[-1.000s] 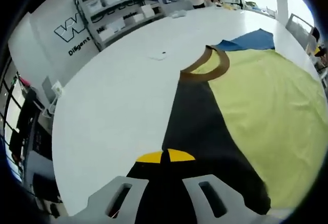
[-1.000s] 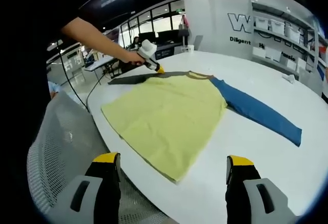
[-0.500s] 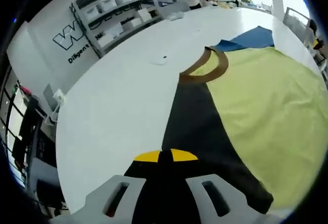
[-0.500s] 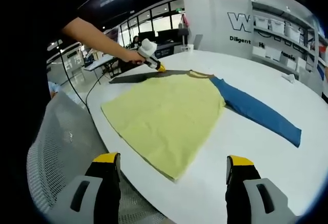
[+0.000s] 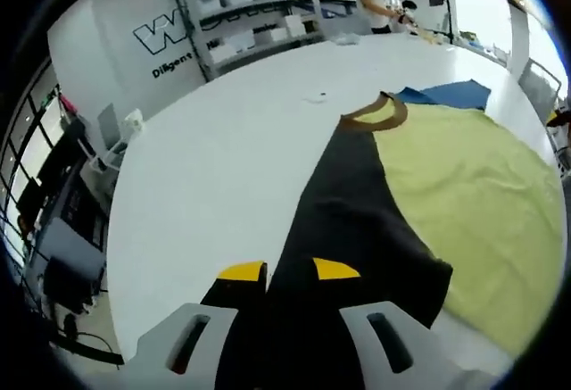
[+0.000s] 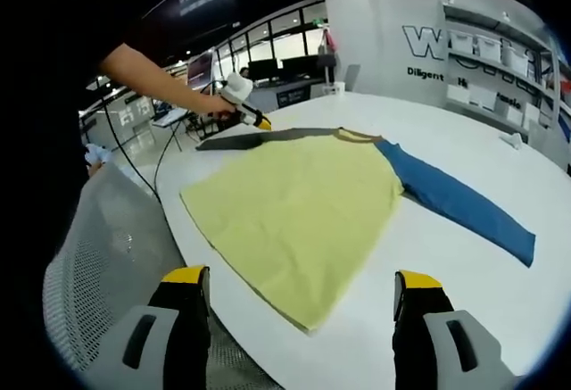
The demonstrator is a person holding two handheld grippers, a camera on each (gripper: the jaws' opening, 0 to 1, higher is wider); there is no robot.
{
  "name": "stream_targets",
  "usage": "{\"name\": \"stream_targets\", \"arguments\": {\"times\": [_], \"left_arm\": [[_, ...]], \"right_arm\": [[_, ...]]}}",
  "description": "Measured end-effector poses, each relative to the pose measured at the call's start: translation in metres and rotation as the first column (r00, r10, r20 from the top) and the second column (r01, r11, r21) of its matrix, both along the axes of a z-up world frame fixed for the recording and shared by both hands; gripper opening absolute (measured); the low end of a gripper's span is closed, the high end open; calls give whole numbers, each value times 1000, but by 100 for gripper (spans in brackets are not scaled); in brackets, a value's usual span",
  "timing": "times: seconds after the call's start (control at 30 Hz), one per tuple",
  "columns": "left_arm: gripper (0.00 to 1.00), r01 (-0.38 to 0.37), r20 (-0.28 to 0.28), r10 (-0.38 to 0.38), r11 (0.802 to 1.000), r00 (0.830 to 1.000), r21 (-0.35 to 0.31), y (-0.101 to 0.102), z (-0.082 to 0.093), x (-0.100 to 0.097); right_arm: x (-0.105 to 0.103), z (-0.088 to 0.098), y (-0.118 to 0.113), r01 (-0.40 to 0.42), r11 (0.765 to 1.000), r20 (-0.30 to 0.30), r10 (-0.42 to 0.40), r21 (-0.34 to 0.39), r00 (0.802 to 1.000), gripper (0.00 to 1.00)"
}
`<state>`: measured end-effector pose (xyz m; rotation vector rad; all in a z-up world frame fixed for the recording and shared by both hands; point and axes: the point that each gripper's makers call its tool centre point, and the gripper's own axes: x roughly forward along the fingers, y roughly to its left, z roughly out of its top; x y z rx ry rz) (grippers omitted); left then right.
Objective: Fold the garment on the visible template until the final outline fits inside the template.
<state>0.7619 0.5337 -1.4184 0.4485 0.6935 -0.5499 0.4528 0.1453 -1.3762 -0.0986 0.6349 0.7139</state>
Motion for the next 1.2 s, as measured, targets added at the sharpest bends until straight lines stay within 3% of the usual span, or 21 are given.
{"name": "stream_targets", "arguments": {"times": [0.37,0.67,0.9,1.1,1.2], "left_arm": [[23,-35,-15,35,999,999,5,22,0,-26],[25,-120,-57,122,992,991,39,70,-11,-49],[24,-182,-62,184,983,981,36,97,-11,-54],[22,-194,-48,197,979,979,60,104,-11,-52],[18,-174,-31,178,979,984,105,106,-11,-45]], "right_arm": [[3,4,4,-18,1000,13,18,6,1000,82],[3,4,9,-37,999,12,36,11,999,82],[4,4,14,-52,999,9,52,11,999,82],[4,4,19,-59,998,8,59,14,998,82],[4,4,19,-60,998,5,60,12,998,82]]}}
